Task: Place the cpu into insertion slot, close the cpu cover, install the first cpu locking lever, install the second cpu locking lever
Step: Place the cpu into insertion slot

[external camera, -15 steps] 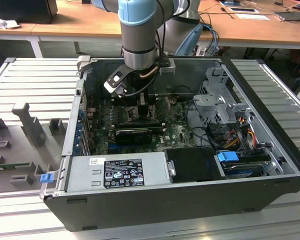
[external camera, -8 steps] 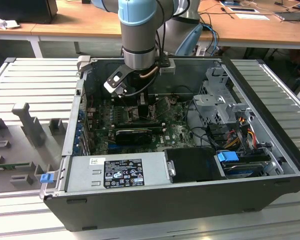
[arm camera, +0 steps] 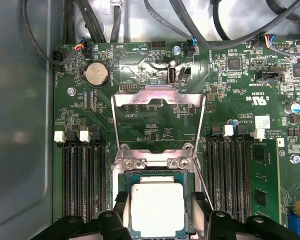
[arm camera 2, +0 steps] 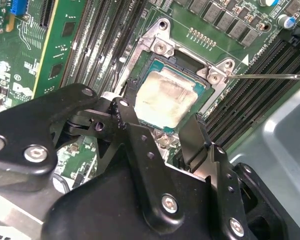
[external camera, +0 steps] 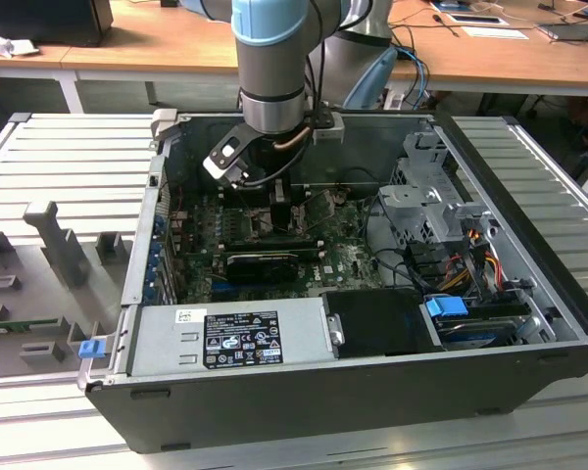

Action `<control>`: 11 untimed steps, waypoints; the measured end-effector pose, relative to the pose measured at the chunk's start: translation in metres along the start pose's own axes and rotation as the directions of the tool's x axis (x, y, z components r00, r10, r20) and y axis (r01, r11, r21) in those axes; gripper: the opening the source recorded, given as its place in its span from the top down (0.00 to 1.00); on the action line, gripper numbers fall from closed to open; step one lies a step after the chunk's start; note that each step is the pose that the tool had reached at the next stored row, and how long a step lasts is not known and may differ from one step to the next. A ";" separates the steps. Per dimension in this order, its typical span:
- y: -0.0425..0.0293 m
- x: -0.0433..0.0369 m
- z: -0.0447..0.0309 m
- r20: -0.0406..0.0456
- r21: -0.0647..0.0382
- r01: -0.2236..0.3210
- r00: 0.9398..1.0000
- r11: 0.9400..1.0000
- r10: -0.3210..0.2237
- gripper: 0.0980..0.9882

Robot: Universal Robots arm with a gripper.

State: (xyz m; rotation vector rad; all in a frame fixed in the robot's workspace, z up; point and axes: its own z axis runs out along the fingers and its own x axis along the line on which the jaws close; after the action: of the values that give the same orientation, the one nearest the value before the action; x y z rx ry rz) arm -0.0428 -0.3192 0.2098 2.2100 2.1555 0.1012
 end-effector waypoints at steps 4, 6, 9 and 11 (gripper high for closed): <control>0.0003 0.0000 -0.0043 0.000 0.001 0.000 1.000 1.000 0.000 0.52; 0.0005 0.0001 -0.0063 0.000 0.001 -0.001 1.000 1.000 0.001 0.66; 0.0008 0.0001 -0.0097 0.000 0.004 0.000 1.000 1.000 0.000 0.86; 0.0009 0.0001 -0.0111 0.000 0.004 -0.001 1.000 1.000 0.001 0.93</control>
State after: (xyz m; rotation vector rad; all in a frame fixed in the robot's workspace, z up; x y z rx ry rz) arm -0.0428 -0.3192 0.2210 2.2129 2.1572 0.0965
